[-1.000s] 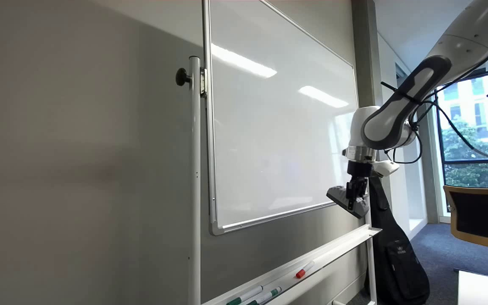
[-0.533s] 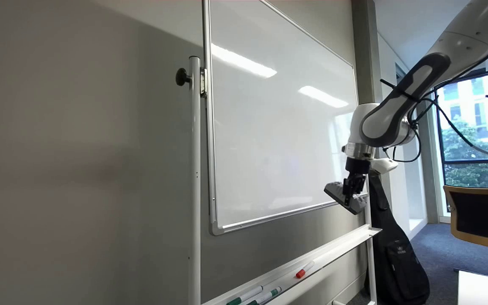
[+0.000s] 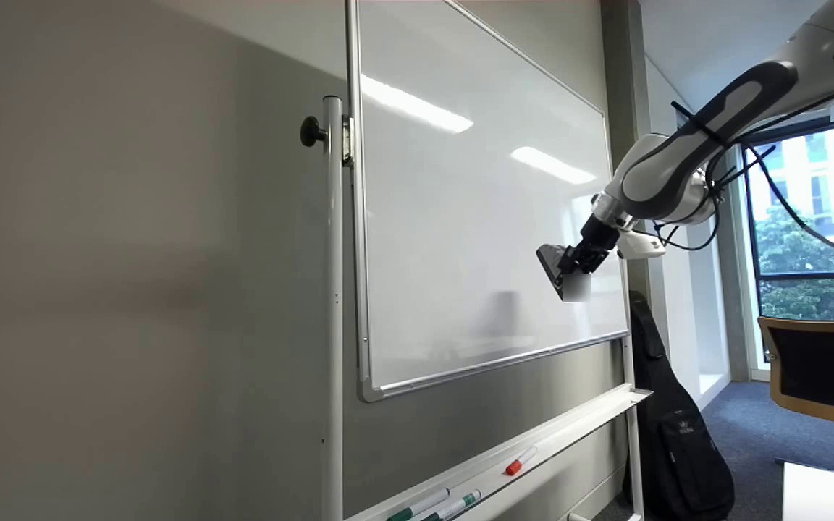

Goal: Wipe the white board with the grey eraser

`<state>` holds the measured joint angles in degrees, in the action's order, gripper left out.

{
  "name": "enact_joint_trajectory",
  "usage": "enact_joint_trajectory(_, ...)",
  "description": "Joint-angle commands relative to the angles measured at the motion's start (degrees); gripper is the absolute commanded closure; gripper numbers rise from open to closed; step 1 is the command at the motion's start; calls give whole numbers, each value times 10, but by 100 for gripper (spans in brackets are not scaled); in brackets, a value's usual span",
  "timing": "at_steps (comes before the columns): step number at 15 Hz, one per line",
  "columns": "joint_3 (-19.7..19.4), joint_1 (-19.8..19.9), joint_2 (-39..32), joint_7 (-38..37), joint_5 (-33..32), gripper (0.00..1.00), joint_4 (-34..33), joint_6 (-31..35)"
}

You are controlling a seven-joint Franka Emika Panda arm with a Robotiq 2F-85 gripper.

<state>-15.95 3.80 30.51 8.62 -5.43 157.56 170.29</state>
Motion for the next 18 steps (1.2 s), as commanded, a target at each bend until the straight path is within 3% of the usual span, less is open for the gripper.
enact_joint_trajectory(1, 5, 9, 8, 1, 17, 62, 22, 103)
enact_joint_trajectory(5, -13, -8, -6, -2, 16, 62, 15, 172)
enact_joint_trajectory(13, -85, -69, -20, -12, -3, 62, 15, 301)
enact_joint_trajectory(18, -94, -71, 21, -4, -3, 62, 13, 280)
